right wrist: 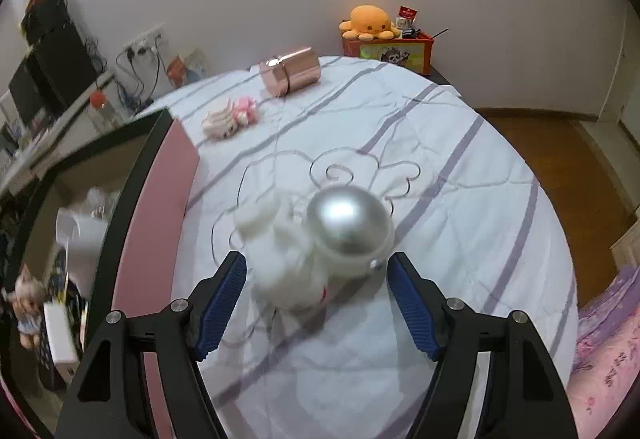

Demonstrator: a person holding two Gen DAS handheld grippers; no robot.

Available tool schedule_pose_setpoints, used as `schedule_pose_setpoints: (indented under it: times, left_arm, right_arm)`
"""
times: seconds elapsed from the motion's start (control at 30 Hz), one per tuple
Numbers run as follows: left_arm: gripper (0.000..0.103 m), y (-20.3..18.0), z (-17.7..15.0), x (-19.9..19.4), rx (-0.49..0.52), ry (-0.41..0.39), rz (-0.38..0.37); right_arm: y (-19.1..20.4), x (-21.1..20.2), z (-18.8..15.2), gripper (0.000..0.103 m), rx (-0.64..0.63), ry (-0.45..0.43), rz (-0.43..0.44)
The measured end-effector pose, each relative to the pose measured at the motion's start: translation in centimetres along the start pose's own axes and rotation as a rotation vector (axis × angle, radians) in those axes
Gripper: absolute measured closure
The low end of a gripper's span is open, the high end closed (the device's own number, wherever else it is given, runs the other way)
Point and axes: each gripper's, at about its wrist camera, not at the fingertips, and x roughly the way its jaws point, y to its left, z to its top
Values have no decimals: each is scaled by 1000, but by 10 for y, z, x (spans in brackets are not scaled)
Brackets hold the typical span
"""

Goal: Organize rigid objects
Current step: 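Close the right gripper on the white toy with silver dome, then carry the silver-dome toy into the tray with the right gripper and release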

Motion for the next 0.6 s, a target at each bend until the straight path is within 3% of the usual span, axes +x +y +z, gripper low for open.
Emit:
schedule_pose_setpoints:
  times: [0.33, 0.6]
  left_arm:
    - [97, 0, 1, 0, -2, 1, -13]
    - [97, 0, 3, 2, -2, 4, -11]
  right_arm:
    - [-1, 8, 5, 30, -19, -21, 67]
    - [41, -61, 18, 30, -141, -173, 137]
